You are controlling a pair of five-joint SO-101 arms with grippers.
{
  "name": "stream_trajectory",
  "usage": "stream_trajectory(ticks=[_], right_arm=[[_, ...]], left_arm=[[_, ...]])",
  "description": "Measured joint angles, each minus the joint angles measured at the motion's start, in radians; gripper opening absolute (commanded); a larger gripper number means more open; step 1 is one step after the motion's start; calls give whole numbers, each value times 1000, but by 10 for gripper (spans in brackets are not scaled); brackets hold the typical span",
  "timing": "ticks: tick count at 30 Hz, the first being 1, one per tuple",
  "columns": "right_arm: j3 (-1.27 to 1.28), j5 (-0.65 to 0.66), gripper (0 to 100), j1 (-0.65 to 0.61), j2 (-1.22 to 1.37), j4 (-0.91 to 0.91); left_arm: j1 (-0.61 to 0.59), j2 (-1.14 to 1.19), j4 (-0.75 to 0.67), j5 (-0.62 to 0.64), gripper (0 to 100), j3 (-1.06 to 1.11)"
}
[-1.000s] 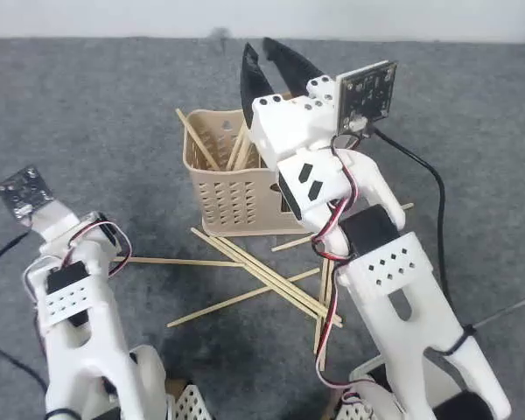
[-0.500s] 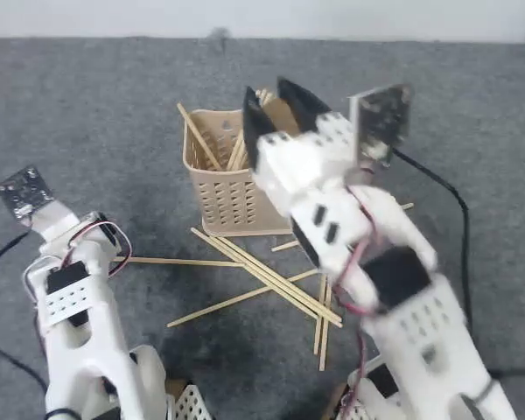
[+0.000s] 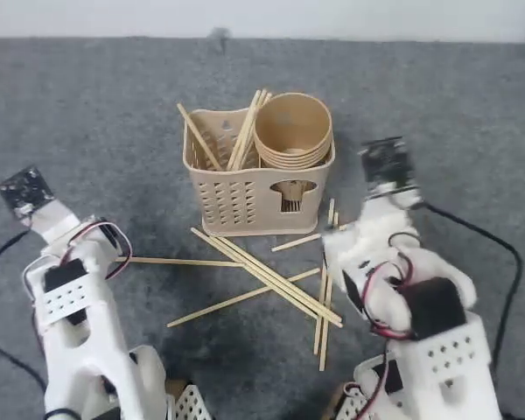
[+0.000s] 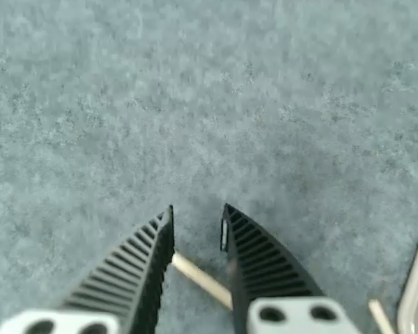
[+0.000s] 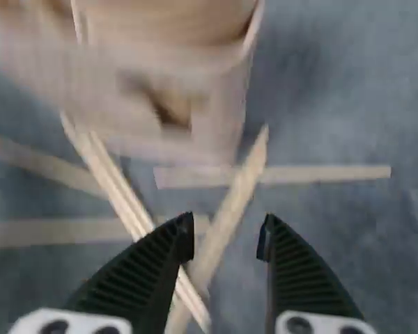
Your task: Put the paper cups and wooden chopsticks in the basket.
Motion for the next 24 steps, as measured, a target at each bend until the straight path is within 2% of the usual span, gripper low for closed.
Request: stream_trajectory(ticks=[4,7,11,16,24], right_arm=[[124,175,162,-2,0,43],[239,226,162,-3,0,26],[393,238,162,-2,0,-74],[417,241,162,77,0,-121],[628,239,162,117,0,-319]], left_arm=[[0,0,54,0,109,-2],[0,0,61,0,109,-2],[0,0,186,35,131,-31],[0,20,342,44,265,-87],[0,298,457,81,178,-250]])
